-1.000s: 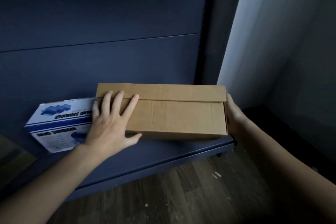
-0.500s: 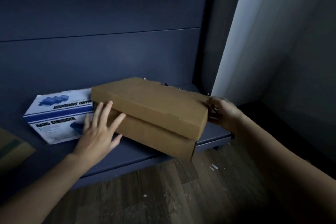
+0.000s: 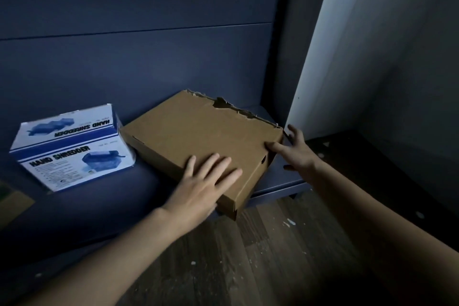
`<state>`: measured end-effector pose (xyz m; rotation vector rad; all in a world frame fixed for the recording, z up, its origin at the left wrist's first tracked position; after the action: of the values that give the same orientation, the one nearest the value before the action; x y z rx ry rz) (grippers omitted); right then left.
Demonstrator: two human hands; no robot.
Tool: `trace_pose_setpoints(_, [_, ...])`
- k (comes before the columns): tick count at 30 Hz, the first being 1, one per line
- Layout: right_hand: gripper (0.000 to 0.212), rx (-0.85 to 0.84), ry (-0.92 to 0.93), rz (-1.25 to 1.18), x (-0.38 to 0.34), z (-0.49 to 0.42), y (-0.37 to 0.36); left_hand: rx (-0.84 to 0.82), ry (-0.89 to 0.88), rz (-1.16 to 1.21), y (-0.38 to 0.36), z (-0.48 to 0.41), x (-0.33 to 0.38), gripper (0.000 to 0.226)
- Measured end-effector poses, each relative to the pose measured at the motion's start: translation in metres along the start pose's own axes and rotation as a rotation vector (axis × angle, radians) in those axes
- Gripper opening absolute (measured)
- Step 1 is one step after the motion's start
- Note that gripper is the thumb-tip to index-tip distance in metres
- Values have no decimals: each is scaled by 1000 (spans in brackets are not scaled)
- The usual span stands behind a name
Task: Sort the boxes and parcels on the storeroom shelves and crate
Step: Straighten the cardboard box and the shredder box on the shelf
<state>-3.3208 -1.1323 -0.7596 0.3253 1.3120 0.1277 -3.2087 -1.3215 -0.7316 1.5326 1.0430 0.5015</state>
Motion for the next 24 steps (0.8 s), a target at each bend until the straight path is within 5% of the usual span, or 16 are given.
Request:
trace_pose_setpoints(3, [93, 12, 56, -58, -2, -10, 4, 27, -41, 2, -7, -1, -6, 112])
trace_pose_setpoints(9, [39, -64, 128, -36, -8, -9, -12, 68, -77, 16, -9, 1, -17, 116])
trace_pose_setpoints(14, [25, 82, 230, -194, -40, -6, 14, 214, -40, 215, 23, -16, -34, 106])
trace_pose_setpoints(24, [36, 224, 335, -342, -76, 13, 47, 398, 143, 576, 64, -20, -98, 75])
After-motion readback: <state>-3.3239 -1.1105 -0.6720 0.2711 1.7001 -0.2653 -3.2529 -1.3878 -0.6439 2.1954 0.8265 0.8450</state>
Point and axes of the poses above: each hand's wrist, its own z-axis away from the middle knuckle, its own y-axis out of the back of the hand, x = y × z, the point moved 10 cm from there along -z, towards the middle knuckle, and after that the axes turned 10 degrees about x, right-handed, at the moved point
